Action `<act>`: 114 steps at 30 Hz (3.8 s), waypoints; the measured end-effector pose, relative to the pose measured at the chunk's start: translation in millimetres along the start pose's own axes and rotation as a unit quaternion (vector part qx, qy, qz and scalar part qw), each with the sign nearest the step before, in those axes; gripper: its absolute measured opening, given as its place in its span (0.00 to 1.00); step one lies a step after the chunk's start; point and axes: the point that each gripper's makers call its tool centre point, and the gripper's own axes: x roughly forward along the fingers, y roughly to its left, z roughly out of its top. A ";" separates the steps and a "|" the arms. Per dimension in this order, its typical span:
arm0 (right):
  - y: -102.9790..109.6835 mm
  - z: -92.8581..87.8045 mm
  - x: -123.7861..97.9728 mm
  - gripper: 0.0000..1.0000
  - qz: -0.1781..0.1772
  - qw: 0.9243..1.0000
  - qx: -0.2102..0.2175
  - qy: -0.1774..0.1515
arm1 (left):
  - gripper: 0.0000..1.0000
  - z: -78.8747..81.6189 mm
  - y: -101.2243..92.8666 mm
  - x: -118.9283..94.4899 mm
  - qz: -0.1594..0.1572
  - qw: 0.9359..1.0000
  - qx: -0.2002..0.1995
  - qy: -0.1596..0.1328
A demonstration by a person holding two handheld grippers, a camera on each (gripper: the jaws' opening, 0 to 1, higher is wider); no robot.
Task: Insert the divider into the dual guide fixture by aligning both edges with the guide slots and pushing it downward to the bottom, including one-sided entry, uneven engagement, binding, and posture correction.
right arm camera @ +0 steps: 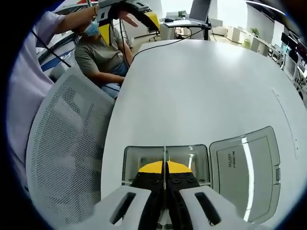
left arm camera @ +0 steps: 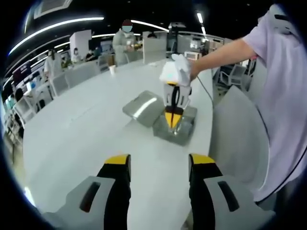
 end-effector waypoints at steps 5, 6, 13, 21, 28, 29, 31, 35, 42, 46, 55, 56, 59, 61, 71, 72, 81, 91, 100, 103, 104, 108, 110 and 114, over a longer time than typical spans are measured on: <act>-0.2 -2.3 3.4 0.00 -0.001 1.000 -0.001 0.013 | 0.46 0.5 -0.6 0.6 -0.001 1.000 0.000 -0.001; 0.3 -2.7 4.5 0.00 -0.001 1.000 -0.001 0.017 | 0.45 0.5 -0.6 0.6 -0.001 1.000 0.001 -0.001; 0.5 -6.6 8.3 0.00 -0.004 0.999 -0.003 0.032 | 0.45 -0.5 -0.3 0.5 -0.001 1.000 0.000 0.000; 0.7 -7.6 10.3 0.00 -0.002 0.999 -0.005 0.036 | 0.47 -4.2 3.0 0.4 0.000 1.000 0.001 0.007; 1.2 -7.7 10.5 0.00 -0.003 0.999 -0.004 0.033 | 0.48 -4.7 4.9 -0.9 0.003 1.000 0.002 0.012; 1.2 -7.7 10.5 0.00 -0.003 0.999 -0.005 0.033 | 0.49 -4.0 4.6 -1.1 0.003 1.000 0.003 0.012; 1.2 -7.7 10.6 0.00 -0.004 0.999 -0.008 0.034 | 0.50 -2.8 4.0 -1.5 0.003 1.000 0.006 0.012; 0.5 -8.1 10.5 0.00 -0.006 0.999 -0.004 0.032 | 0.53 -0.9 3.8 -3.3 0.006 1.000 0.012 0.011; -0.3 -9.0 10.9 0.00 -0.004 0.999 0.002 0.032 | 0.56 -1.2 3.4 -5.1 0.007 1.000 0.016 0.014; -0.1 -9.2 11.3 0.00 -0.002 0.999 0.002 0.035 | 0.57 -2.7 3.8 -7.0 0.007 1.000 0.014 0.017; -0.1 -12.0 17.6 0.00 -0.007 0.998 -0.012 0.053 | 0.59 0.9 4.0 -10.3 0.007 1.000 0.012 0.019; -0.5 -12.3 17.3 0.00 -0.007 0.998 -0.011 0.053 | 0.59 2.0 4.0 -10.9 0.007 1.000 0.013 0.018; -1.3 -11.8 14.8 0.00 -0.009 0.999 -0.009 0.051 | 0.59 4.1 3.6 -11.7 0.008 1.000 0.016 0.017; -1.1 -11.5 13.6 0.01 -0.008 0.999 -0.007 0.050 | 0.59 4.3 3.6 -11.4 0.009 1.000 0.017 0.018; -1.1 -9.4 0.5 0.05 -0.020 0.999 0.004 0.035 | 0.59 9.1 -3.2 -9.2 0.006 1.000 0.015 0.015; -0.6 -8.3 -1.8 0.05 -0.021 0.999 0.010 0.030 | 0.59 10.0 -3.9 -9.1 0.005 1.000 0.016 0.014; 0.2 0.4 -24.0 0.09 -0.045 0.998 0.038 -0.018 | 0.59 18.8 -10.3 -6.2 -0.001 1.000 0.021 0.008; 3.4 -3.5 -48.7 0.10 -0.082 0.991 0.082 -0.069 | 0.60 29.2 -17.6 -0.1 -0.009 1.000 0.026 -0.001; 9.8 -11.6 -80.2 0.14 -0.120 0.976 0.130 -0.125 | 0.60 36.6 -25.9 9.6 -0.017 0.999 0.029 -0.006; 12.4 -25.0 -93.2 0.15 -0.137 0.970 0.149 -0.132 | 0.60 39.1 -28.4 13.8 -0.021 0.999 0.032 -0.008; 13.4 -28.1 -96.6 0.16 -0.141 0.968 0.155 -0.135 | 0.60 39.9 -29.0 14.8 -0.021 0.999 0.032 -0.008; 16.8 -44.3 -112.7 0.17 -0.160 0.960 0.180 -0.144 | 0.60 41.5 -30.7 20.7 -0.025 0.999 0.033 -0.008; 19.1 -50.8 -119.4 0.17 -0.167 0.957 0.187 -0.149 | 0.60 42.5 -32.1 23.4 -0.027 0.999 0.034 -0.010; 22.6 -62.1 -130.6 0.18 -0.182 0.948 0.206 -0.157 | 0.60 42.4 -34.2 28.7 -0.030 0.999 0.034 -0.008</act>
